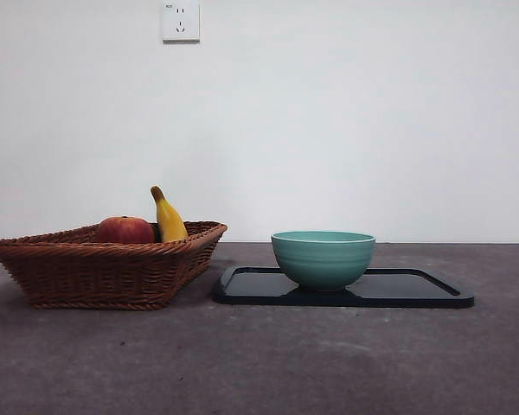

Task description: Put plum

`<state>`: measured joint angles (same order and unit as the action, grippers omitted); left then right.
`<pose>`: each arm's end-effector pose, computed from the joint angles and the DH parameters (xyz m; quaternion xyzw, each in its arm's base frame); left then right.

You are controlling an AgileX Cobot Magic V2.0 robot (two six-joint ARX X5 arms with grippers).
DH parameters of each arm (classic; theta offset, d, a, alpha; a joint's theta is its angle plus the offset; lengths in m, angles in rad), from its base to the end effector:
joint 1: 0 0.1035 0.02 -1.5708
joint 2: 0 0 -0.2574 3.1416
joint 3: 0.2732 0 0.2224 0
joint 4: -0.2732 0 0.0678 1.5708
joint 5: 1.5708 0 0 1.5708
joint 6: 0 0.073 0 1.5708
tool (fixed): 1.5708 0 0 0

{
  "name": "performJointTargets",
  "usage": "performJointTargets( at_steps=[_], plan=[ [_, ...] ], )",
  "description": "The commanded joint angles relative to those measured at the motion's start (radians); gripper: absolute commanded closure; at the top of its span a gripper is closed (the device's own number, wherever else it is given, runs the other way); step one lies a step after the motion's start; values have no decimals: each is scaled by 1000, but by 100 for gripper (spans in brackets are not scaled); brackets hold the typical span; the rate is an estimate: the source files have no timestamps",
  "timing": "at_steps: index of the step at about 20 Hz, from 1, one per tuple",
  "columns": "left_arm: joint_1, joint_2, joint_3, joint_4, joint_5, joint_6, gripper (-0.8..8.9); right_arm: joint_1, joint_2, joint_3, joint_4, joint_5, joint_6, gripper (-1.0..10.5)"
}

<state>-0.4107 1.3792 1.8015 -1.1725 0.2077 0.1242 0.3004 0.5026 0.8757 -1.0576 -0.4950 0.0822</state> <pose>0.2173 -0.1111 0.4038 0.0921 0.3462 -0.3052 0.8823 0.0607 0.0551 0.2779 0.0683 0.3487 0.3508 0.8664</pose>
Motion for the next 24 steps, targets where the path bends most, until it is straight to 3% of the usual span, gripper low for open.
performJointTargets(
  at_steps=[1, 7, 12, 24],
  plan=[
    [8, -32, -198, 147, 2, -5, 536, 5, 5, 7, 10, -3, -12, 701],
    [65, -45, -597, 620, -6, -5, 538, 5, 5, 7, 9, -3, -11, 701],
    [137, 0, -770, 844, -6, 26, 538, 5, 5, 7, 10, -2, -11, 701],
    [169, 256, -786, 961, -6, 48, 537, 5, 5, 7, 10, -2, -3, 701]
  ],
)
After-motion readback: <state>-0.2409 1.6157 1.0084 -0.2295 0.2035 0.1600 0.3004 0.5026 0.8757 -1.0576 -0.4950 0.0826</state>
